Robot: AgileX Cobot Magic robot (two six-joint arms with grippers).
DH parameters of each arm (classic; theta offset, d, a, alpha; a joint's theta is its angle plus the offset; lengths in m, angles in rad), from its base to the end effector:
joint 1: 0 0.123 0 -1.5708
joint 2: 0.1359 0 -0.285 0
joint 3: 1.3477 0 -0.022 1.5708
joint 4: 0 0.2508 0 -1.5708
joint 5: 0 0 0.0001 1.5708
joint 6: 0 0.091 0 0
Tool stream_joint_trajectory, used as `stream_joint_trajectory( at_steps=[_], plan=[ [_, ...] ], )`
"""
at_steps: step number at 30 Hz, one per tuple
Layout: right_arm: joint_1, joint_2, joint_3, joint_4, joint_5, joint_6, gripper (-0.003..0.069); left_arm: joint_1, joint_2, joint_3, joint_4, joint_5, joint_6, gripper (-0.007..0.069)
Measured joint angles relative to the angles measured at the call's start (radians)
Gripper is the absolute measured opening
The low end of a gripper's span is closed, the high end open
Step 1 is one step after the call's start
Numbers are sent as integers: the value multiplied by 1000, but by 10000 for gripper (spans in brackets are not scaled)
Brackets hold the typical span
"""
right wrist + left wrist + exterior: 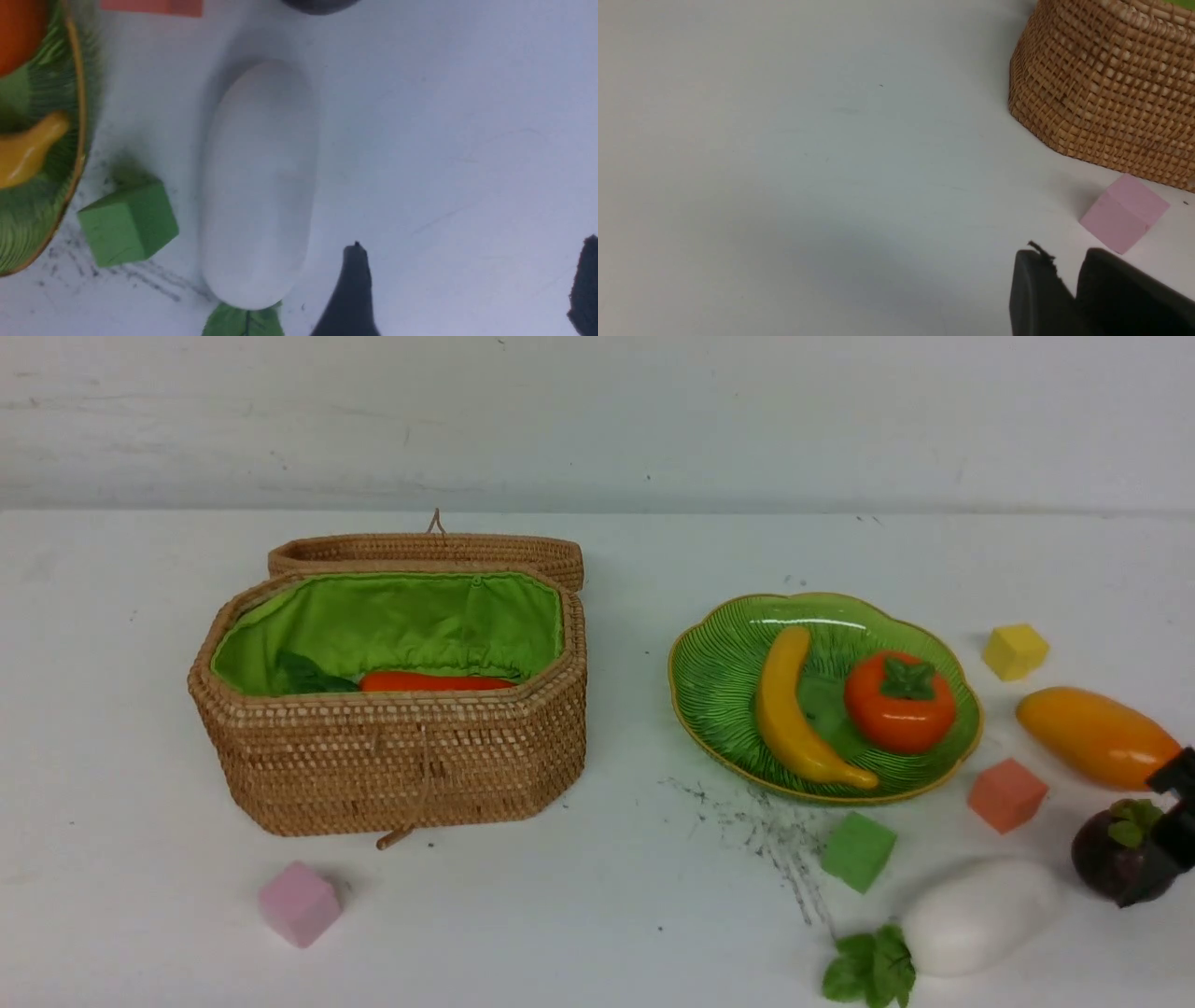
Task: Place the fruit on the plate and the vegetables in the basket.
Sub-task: Take a daikon with your right arm and place it on the basket on the left.
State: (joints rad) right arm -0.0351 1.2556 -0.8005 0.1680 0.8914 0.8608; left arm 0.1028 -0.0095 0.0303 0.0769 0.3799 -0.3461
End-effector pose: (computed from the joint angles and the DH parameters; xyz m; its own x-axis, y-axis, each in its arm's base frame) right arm 0.2195 0.0041 0.2480 -0.5438 0.8358 -0.0761 0.7779 0.5360 0.3279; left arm 0.0520 0.0080 0.1695 -0.2592 -0.2993 -0.9183 -0.2076 0.9458 -0.2497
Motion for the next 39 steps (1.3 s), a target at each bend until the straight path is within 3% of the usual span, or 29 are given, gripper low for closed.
stream_joint_trajectory(
  at_steps=[5, 9, 14, 17, 33, 37, 39],
  plan=[
    [0, 2, 55, 1, -84, -17, 587, 0, 0, 0, 0, 0, 0, 142],
    [0, 2, 56, 59, -136, -127, 587, 0, 0, 0, 0, 0, 0, 143],
    [0, 2, 56, 224, -135, -399, 587, 0, 0, 0, 0, 0, 0, 145],
    [0, 2, 56, 299, -127, -466, 587, 0, 0, 0, 0, 0, 0, 148],
    [20, 74, 2, 308, -127, -430, 587, 0, 0, 0, 0, 0, 0, 166],
    [89, 171, -61, 215, -124, -334, 587, 0, 0, 0, 0, 0, 0, 167],
    [137, 231, -82, 132, -141, -182, 587, 0, 0, 0, 0, 0, 0, 170]
  ],
)
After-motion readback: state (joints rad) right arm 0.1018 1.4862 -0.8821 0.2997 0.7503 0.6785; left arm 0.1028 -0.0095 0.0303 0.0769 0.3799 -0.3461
